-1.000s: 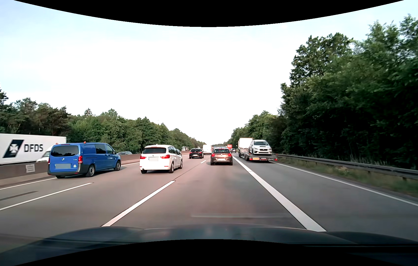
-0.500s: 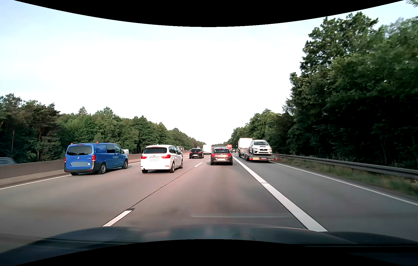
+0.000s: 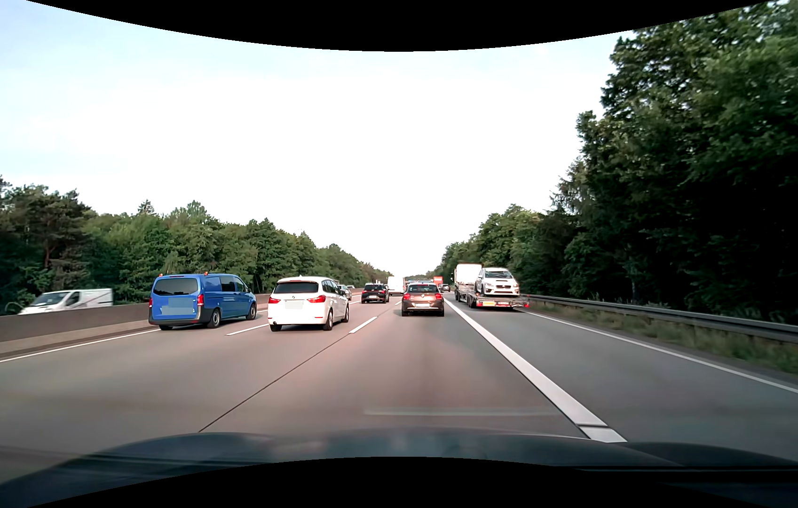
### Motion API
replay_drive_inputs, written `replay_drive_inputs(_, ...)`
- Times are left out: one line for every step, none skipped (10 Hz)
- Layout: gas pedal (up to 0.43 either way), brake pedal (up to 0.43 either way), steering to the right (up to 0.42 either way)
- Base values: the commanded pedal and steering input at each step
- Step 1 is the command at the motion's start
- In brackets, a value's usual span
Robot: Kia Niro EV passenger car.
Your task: Follow the waypoints while adhering to traffic rules and regulations
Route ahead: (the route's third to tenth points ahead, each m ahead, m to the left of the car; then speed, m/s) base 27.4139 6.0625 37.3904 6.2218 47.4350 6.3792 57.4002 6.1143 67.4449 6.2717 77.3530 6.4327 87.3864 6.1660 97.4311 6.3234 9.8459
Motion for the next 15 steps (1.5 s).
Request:
replay_drive_inputs(0.098, 0.0, -0.004)
replay_drive_inputs(0.098, 0.0, -0.004)
replay_drive_inputs(0.087, 0.0, -0.004)
replay_drive_inputs(0.087, 0.0, -0.004)
replay_drive_inputs(0.087, 0.0, -0.004)
replay_drive_inputs(0.087, 0.0, -0.004)
replay_drive_inputs(0.087, 0.0, -0.004)
replay_drive_inputs(0.087, 0.0, -0.004)
replay_drive_inputs(0.087, 0.0, -0.004)
replay_drive_inputs(0.087, 0.0, -0.004)
replay_drive_inputs(0.087, 0.0, -0.003)
replay_drive_inputs(0.087, 0.0, -0.003)
replay_drive_inputs(0.087, 0.0, -0.004)
replay_drive_inputs(0.087, 0.0, -0.003)
replay_drive_inputs(0.087, 0.0, -0.003)
